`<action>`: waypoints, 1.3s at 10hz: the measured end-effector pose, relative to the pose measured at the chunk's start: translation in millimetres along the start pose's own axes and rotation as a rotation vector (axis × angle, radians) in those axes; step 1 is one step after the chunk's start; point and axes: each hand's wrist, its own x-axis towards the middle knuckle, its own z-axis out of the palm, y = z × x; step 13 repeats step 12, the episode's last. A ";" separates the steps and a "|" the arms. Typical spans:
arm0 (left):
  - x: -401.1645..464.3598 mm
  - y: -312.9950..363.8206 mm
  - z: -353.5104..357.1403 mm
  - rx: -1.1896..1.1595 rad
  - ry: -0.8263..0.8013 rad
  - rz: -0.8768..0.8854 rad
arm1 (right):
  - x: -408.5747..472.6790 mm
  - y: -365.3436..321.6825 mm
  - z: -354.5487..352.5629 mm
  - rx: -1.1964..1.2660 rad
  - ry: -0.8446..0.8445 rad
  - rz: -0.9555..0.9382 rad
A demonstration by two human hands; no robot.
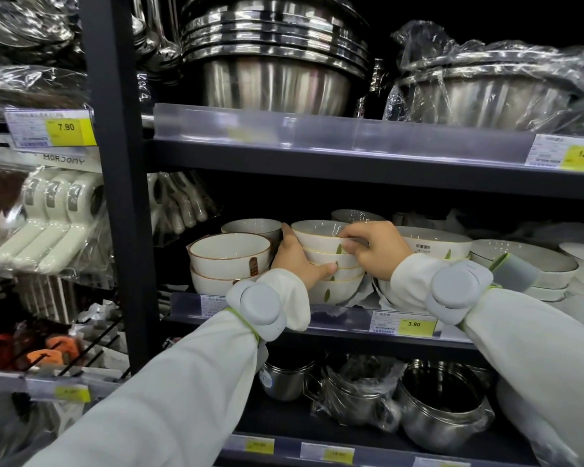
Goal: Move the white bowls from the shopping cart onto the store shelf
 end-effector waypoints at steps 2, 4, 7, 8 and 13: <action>1.3 0.2 -0.1 -0.002 -0.002 -0.006 | -2.4 -0.8 0.1 -0.011 -0.018 -0.009; 0.7 -0.6 0.9 0.014 0.001 -0.003 | -3.5 1.0 1.8 0.002 0.007 -0.034; -1.1 0.6 -1.5 0.056 -0.006 0.009 | -3.1 3.2 3.8 -0.033 0.005 -0.038; 0.2 1.3 -2.8 0.063 -0.015 0.004 | -3.6 2.4 1.9 -0.053 -0.027 -0.047; -18.3 35.1 -38.6 -0.084 0.208 0.065 | -36.7 -1.2 -42.4 -0.015 0.044 0.010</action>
